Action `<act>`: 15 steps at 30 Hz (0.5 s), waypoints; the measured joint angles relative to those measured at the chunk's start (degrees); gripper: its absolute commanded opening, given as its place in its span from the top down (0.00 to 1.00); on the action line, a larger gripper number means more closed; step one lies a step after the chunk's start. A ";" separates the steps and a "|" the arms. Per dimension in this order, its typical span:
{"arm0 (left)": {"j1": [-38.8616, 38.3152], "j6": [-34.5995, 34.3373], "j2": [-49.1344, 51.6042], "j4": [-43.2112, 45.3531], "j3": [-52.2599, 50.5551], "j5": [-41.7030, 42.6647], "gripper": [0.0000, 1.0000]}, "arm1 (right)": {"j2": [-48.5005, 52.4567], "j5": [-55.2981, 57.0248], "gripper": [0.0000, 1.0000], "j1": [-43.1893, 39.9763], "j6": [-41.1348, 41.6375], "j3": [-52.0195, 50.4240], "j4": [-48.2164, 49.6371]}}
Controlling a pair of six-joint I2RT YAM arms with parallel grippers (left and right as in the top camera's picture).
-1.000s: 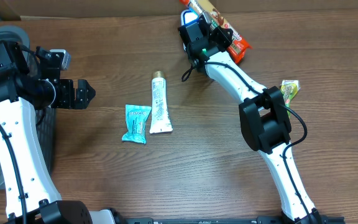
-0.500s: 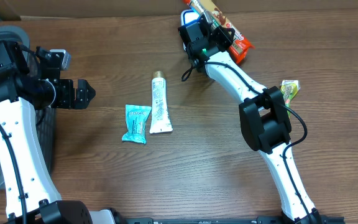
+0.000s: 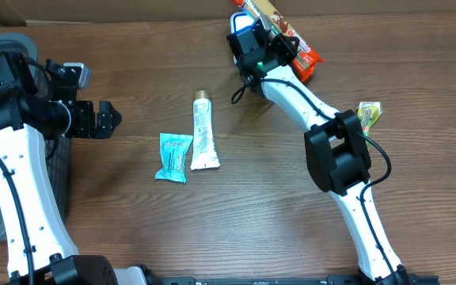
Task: Scan the item barcode
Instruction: 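Hold the spaghetti pack in front of the scanner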
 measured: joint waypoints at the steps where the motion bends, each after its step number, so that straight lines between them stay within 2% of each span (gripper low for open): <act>1: 0.00 0.00 0.00 0.00 0.00 0.00 0.00 | 0.00 0.00 0.96 0.00 0.11 0.00 0.00; 15: 0.00 -0.02 0.00 0.00 0.02 0.00 0.00 | 0.00 -0.55 0.96 0.00 2.97 0.00 -2.36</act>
